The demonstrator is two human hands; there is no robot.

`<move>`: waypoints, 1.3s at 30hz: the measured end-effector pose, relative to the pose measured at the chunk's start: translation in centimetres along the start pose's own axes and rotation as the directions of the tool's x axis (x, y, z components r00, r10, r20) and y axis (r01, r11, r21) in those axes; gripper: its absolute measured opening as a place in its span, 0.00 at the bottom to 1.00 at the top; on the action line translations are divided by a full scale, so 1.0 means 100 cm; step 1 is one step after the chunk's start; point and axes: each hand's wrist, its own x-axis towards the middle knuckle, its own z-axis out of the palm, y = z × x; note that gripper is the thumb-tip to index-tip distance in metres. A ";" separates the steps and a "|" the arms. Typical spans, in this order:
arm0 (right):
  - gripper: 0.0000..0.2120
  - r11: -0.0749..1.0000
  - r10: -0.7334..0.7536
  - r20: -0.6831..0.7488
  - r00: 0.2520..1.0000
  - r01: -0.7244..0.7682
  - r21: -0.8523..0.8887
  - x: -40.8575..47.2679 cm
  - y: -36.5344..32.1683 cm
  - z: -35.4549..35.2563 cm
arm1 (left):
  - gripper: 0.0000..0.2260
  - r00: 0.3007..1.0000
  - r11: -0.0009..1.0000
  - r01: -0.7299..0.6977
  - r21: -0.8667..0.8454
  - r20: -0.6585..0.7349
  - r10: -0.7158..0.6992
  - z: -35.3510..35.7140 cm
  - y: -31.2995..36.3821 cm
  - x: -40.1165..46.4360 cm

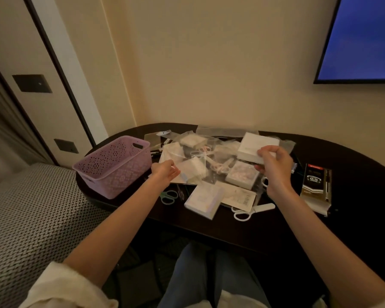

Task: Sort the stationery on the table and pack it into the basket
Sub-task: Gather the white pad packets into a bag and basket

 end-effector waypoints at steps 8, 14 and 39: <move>0.03 0.994 0.065 -0.017 0.998 -0.066 -0.086 0.002 0.007 -0.016 | 0.20 0.811 0.717 -0.439 0.541 -0.103 0.575 0.009 -0.018 -0.020; 0.03 0.989 0.022 0.108 0.994 -0.006 -0.149 0.001 0.004 -0.028 | 0.13 0.358 0.163 -0.869 0.467 0.366 0.859 0.017 -0.041 -0.073; 0.07 0.897 0.239 0.375 0.895 -0.055 -0.440 0.004 0.000 -0.020 | 0.12 0.367 -0.156 -0.807 0.570 0.691 0.623 0.020 -0.057 -0.087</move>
